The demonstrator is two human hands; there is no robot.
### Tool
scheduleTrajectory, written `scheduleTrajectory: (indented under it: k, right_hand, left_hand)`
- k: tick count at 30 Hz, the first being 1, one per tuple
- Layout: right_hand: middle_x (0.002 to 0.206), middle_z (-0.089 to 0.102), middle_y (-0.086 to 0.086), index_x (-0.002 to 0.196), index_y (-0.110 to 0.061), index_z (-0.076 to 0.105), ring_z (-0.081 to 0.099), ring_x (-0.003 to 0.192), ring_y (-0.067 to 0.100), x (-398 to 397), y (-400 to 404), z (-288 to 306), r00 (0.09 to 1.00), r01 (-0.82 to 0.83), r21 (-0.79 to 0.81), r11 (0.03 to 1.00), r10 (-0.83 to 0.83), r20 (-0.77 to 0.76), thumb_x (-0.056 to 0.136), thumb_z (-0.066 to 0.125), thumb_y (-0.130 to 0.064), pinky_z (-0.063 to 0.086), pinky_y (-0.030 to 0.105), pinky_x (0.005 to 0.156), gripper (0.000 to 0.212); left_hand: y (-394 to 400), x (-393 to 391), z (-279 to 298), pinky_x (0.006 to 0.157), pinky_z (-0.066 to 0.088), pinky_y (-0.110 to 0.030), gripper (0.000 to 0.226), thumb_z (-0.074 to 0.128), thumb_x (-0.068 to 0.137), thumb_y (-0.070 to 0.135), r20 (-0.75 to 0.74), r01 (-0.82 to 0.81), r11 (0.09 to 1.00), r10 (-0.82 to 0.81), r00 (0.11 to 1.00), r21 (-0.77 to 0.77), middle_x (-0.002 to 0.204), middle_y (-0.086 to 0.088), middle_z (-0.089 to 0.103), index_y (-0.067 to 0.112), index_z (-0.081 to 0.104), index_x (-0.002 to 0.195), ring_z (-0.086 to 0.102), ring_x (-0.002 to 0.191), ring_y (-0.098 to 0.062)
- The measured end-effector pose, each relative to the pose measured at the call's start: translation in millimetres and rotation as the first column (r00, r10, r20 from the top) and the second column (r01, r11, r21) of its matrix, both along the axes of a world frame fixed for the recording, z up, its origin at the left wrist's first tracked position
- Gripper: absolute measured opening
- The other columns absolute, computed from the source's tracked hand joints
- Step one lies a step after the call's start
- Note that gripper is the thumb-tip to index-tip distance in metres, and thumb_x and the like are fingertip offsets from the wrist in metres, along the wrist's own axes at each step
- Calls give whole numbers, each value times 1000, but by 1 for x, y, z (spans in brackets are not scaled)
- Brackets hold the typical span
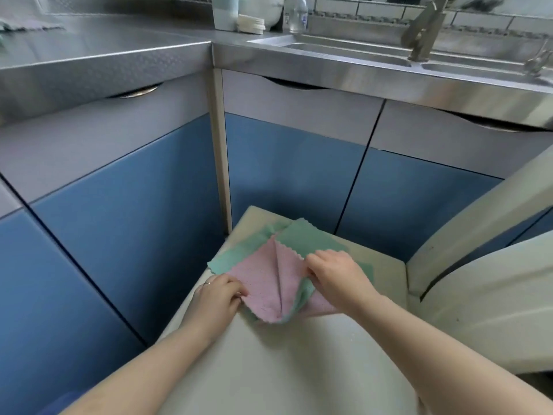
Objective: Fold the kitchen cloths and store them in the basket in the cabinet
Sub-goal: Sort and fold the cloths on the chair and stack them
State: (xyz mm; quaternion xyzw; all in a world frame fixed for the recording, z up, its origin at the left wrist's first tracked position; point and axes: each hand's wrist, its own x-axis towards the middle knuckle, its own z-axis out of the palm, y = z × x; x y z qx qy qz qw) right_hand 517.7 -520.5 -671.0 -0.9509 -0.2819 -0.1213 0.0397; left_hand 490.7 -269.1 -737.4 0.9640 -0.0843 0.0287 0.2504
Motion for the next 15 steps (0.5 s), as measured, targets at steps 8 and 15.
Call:
scheduleTrajectory:
  k: [8, 15]
  right_hand:
    - [84, 58, -5, 88, -16, 53, 52, 72, 22, 2, -34, 63, 976, 193, 327, 925, -216, 36, 87, 52, -10, 46, 36, 61, 6]
    - [79, 63, -3, 89, -20, 48, 56, 74, 23, 1, -53, 119, 933, 336, 494, 802, -355, -58, 93, 43, -16, 47, 35, 66, 8]
  left_hand:
    - [-3, 6, 38, 116, 12, -42, 20, 43, 88, 5, 3, -196, 978, 196, 981, -79, 88, 10, 61, 23, 52, 87, 53, 94, -15]
    - [-12, 27, 115, 114, 11, -47, 17, 48, 92, 14, 172, -205, 952, 247, 954, -229, 94, 13, 62, 26, 59, 92, 54, 92, -13]
